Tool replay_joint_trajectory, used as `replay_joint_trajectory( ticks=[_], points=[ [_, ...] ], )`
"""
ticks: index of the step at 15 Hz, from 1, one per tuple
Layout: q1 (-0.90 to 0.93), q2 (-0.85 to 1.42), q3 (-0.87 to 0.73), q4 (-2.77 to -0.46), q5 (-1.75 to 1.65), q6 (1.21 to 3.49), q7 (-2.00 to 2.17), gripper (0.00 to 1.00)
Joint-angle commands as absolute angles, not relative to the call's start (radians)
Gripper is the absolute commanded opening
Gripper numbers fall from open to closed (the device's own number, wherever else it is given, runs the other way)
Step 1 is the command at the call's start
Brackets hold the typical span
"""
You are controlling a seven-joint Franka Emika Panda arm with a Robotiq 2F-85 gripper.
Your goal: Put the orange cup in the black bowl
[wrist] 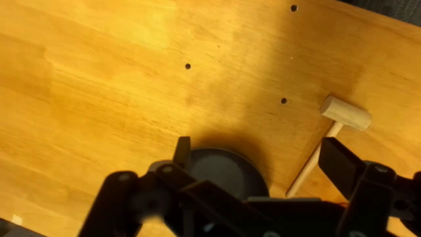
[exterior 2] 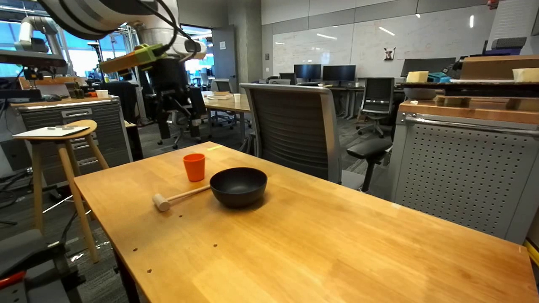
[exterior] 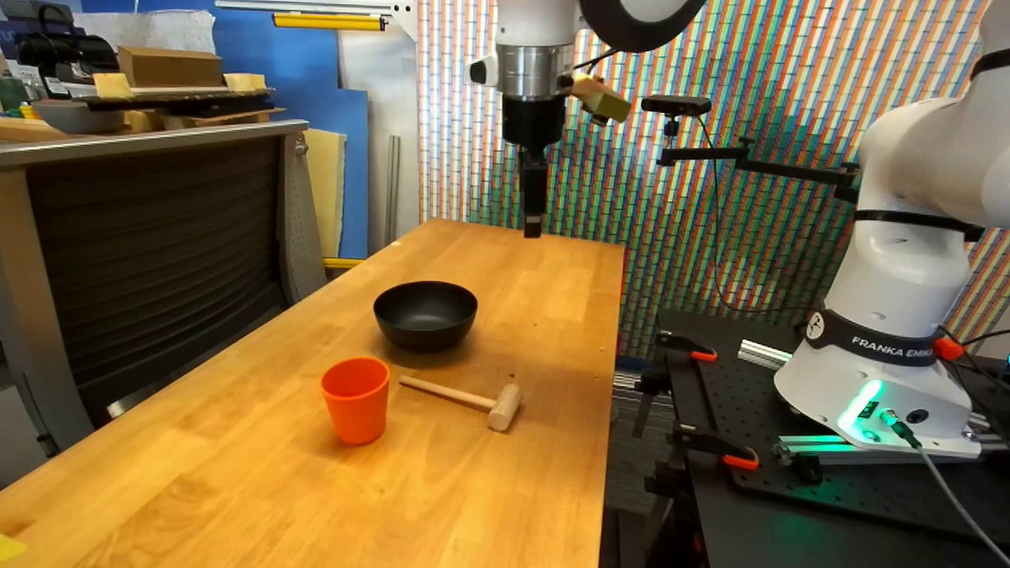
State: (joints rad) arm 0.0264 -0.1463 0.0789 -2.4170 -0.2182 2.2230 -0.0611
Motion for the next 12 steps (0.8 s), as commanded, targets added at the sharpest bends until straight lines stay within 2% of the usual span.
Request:
replay_joint_trajectory(
  ticks=[1,12],
  points=[
    [0.069,0.109,0.109,-2.177,-0.262,2.178,-0.083,1.0],
    [0.206,0.62,0.116,-1.581,-0.335,1.949,-0.174,1.0]
  ],
)
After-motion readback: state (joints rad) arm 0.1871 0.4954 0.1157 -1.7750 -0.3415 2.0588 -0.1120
